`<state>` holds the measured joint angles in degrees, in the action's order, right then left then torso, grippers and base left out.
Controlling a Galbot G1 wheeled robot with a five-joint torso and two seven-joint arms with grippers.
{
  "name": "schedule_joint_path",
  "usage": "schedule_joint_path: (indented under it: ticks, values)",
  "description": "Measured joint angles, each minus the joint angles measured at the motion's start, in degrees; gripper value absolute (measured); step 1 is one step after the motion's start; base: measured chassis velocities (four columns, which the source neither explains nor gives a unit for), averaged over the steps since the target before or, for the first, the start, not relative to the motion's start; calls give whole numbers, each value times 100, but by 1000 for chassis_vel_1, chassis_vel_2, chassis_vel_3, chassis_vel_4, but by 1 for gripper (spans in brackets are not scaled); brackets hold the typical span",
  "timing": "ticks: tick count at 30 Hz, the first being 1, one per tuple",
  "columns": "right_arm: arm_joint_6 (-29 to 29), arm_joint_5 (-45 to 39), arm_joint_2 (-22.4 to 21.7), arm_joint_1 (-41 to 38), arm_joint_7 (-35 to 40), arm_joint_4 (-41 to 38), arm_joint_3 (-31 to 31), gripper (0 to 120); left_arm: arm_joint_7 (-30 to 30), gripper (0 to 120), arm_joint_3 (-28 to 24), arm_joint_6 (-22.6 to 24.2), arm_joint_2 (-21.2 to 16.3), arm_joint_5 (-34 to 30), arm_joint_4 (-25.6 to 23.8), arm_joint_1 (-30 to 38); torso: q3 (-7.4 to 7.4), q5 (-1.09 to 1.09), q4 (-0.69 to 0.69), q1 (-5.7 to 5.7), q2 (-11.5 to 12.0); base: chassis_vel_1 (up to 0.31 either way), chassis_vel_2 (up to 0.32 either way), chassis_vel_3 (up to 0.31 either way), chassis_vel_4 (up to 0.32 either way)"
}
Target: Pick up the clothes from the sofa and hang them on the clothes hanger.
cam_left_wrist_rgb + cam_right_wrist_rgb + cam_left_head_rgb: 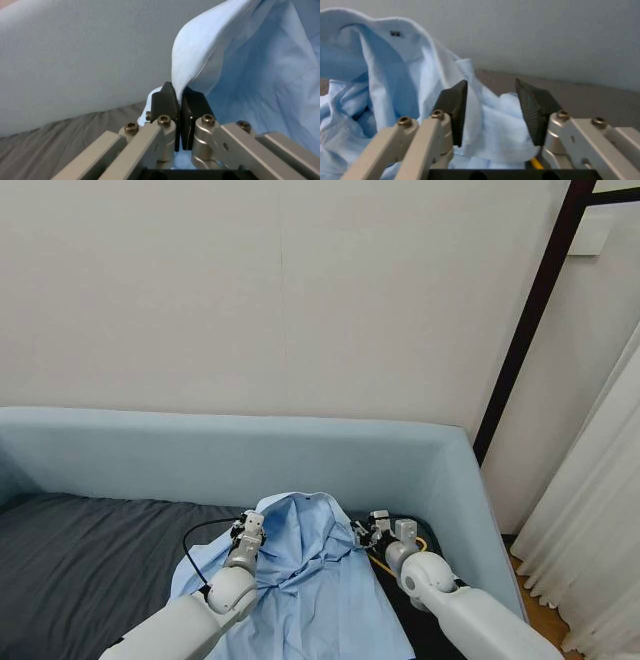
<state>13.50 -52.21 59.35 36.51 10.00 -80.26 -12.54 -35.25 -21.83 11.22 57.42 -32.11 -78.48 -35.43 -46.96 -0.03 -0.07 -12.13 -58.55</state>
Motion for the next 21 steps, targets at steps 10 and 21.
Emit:
schedule_joint_path:
  ticks: [10,21]
  values:
    - [-16,602,-586,425,-832,512,504,79,-10,0,9,-36,-4,9,-24,-25,0,1,-2,0,0,0,0,0,0]
    - [187,1284,-118,-32,-2109,2574,603,100,-2,0,-13,-73,-107,-13,-165,-72,0,0,1,0,0,0,0,0,0]
